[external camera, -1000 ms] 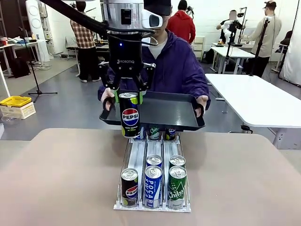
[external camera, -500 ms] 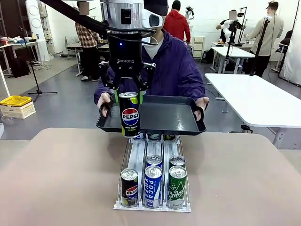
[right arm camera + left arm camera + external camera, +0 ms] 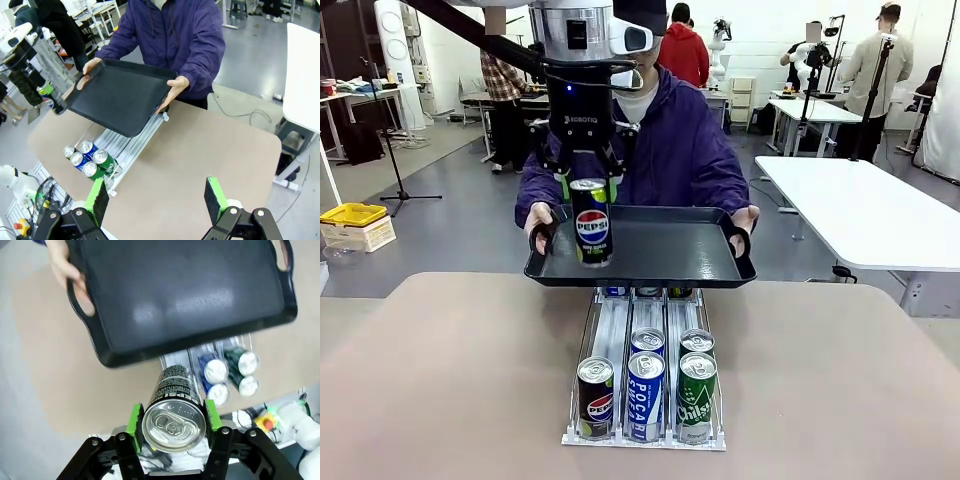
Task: Retrieve and hand over the desired beverage to the person.
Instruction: Place the picked can on the Handle tray extended by the person.
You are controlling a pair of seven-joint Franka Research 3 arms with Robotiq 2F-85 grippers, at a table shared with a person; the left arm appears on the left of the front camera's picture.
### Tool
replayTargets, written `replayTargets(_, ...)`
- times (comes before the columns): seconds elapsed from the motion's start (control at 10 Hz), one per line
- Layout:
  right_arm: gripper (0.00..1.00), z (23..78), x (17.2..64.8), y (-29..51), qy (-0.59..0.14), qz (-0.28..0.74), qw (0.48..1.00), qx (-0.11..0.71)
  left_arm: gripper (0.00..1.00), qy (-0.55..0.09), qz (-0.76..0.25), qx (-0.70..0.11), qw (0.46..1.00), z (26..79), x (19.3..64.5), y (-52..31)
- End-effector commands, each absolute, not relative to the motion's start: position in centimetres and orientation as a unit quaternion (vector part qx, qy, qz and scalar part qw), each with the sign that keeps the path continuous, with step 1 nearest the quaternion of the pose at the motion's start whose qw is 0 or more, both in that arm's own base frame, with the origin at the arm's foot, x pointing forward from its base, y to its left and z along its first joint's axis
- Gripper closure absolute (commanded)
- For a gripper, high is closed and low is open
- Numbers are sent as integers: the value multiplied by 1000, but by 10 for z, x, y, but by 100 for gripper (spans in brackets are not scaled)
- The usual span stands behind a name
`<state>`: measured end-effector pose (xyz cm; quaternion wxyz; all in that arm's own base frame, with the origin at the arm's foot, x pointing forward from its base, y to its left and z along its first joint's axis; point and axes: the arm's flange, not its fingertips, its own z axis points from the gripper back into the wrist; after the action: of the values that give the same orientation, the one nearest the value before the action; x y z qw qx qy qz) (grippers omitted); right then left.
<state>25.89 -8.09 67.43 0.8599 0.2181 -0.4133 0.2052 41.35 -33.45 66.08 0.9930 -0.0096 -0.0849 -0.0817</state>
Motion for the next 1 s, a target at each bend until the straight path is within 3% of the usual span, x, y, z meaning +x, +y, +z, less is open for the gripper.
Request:
replayTargets(0.0,0,674,260,-80,-414,207,858,221,41,-167,-76,22,983,667,429,-330)
replayTargets(0.2,0,674,260,-80,-414,207,858,221,41,-182,-50,43,981,659,468,-321)
replayTargets(0.5,0,674,260,-80,-414,207,858,221,41,-155,-26,7,988,635,519,-295)
replayTargets(0.9,0,674,260,-80,-414,207,858,221,41,-122,-12,4,992,606,546,-288)
